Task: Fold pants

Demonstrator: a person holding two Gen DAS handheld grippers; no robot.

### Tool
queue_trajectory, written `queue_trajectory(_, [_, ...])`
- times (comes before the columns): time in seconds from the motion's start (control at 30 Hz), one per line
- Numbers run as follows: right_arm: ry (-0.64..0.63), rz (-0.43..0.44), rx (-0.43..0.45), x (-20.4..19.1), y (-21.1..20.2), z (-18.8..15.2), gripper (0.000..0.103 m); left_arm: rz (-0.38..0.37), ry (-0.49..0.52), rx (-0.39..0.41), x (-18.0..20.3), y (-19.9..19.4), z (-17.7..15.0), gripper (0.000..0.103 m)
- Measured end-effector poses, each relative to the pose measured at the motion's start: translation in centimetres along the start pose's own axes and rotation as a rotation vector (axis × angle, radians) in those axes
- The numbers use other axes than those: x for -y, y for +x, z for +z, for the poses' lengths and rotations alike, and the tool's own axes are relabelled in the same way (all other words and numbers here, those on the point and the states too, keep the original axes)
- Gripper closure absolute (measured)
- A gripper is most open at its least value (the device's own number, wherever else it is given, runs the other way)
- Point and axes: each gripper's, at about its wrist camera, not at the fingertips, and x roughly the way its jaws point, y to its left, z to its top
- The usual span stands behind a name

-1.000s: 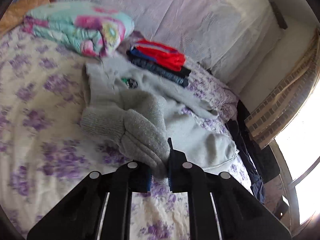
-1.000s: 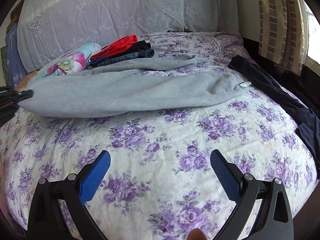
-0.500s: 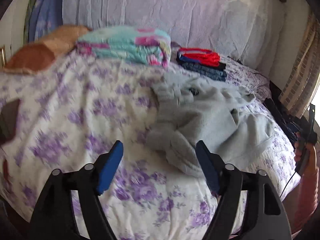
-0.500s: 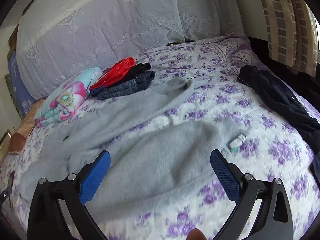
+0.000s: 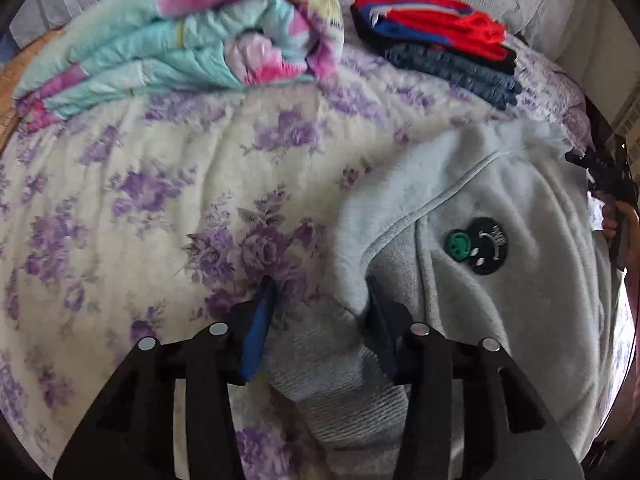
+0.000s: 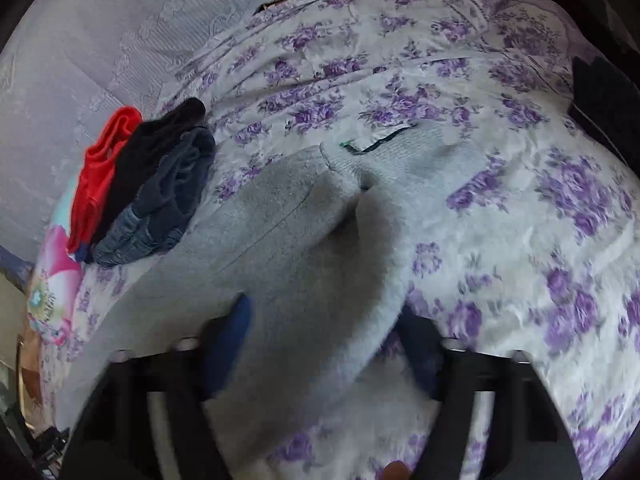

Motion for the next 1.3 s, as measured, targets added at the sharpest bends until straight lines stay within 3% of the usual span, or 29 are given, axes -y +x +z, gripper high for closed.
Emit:
queue_trajectory(0.03, [-0.044,-0.02,0.002,-0.6,0.3,0.2,0.084,0.02,0.035,0.028,0.4,-0.3,0.5,0.07])
queue_trajectory(0.07, [-0.077,0.003,0.016,-1.3,0.1,0.7,0.092,0.027,0.061,0.048,0.8,-0.8,1.0,0.088])
queue_trajectory(0.23, [-0.09,0.195,0.222,-2.4,-3.9,1.9,0.092,0.168,0.035,0.263,0.4,-5.0,2.9,0.09])
queue_trajectory(0.3, [-0.098,0.161,0.171,-2.8,-2.9,1.6,0.081,0.226,0.006,0.264,-0.4,-4.7,3.6,0.09])
queue_trajectory(0.33, [-0.112,0.116,0.099,-2.8,-1.8,1.4,0.049,0.258,0.023,0.226,-0.7,-3.5,3.5,0.089])
queue_trajectory(0.37, [-0.125,0.051,0.021,-2.7,-1.0,1.0,0.028,0.287,0.033,0.191,-0.8,-2.6,3.3,0.081])
queue_trajectory(0.43, [-0.134,0.006,0.007,-1.9,-2.5,0.1,0.028,0.363,0.047,0.133,-1.4,-1.4,2.4,0.056])
queue_trajectory(0.5, [-0.161,0.011,0.039,-0.7,-6.2,-1.2,0.027,0.398,0.045,0.163,-1.9,-2.9,1.3,0.038])
queue_trajectory(0.57, [-0.18,-0.041,0.05,1.1,-9.9,-3.2,0.012,0.389,0.039,0.215,-1.9,-6.0,0.1,0.031])
queue_trajectory(0.63, [-0.188,-0.127,0.046,3.2,-13.0,-5.6,0.009,0.403,0.063,0.282,-0.9,-9.6,-2.0,0.027])
queue_trajectory(0.73, [-0.164,-0.195,-0.002,6.5,-15.4,-9.6,0.009,0.323,0.148,0.332,2.1,-13.1,-6.0,0.019])
queue_trajectory(0.83, [-0.104,-0.09,-0.102,8.1,-14.5,-13.2,0.011,0.176,0.216,0.299,5.5,-13.6,-10.0,0.015])
queue_trajectory(0.87, [-0.086,-0.053,-0.122,8.1,-13.8,-14.2,0.032,0.129,0.239,0.254,6.5,-12.6,-11.1,0.015])
queue_trajectory(0.9, [-0.097,-0.066,-0.118,7.5,-13.2,-14.9,0.038,0.116,0.261,0.211,7.3,-11.3,-11.9,0.015])
queue_trajectory(0.93, [-0.14,-0.111,-0.09,6.6,-13.2,-15.3,0.051,0.123,0.28,0.168,8.0,-9.8,-12.6,0.015])
queue_trajectory(0.97, [-0.181,-0.103,-0.077,5.6,-13.6,-15.4,0.078,0.151,0.293,0.134,8.4,-8.3,-13.3,0.015])
queue_trajectory(1.0, [-0.195,-0.106,-0.058,5.0,-14.6,-15.4,0.082,0.178,0.292,0.121,8.5,-7.4,-13.5,0.014])
queue_trajectory(1.07, [-0.183,-0.109,-0.002,4.7,-18.0,-15.4,0.085,0.166,0.263,0.11,8.4,-8.0,-13.6,0.015])
queue_trajectory(1.13, [-0.144,-0.107,0.059,6.1,-22.2,-16.3,0.085,0.099,0.243,0.098,8.0,-9.3,-13.8,0.015])
queue_trajectory(1.2, [-0.103,-0.14,0.058,8.4,-24.3,-18.1,0.084,0.071,0.243,0.086,7.5,-9.6,-14.5,0.014])
queue_trajectory(1.23, [-0.086,-0.149,0.024,9.7,-23.9,-19.1,0.081,0.075,0.251,0.076,7.4,-9.2,-15.0,0.014])
queue_trajectory(1.3, [-0.057,-0.202,-0.084,12.2,-21.1,-21.7,0.058,0.115,0.291,0.087,8.0,-8.4,-16.0,0.012])
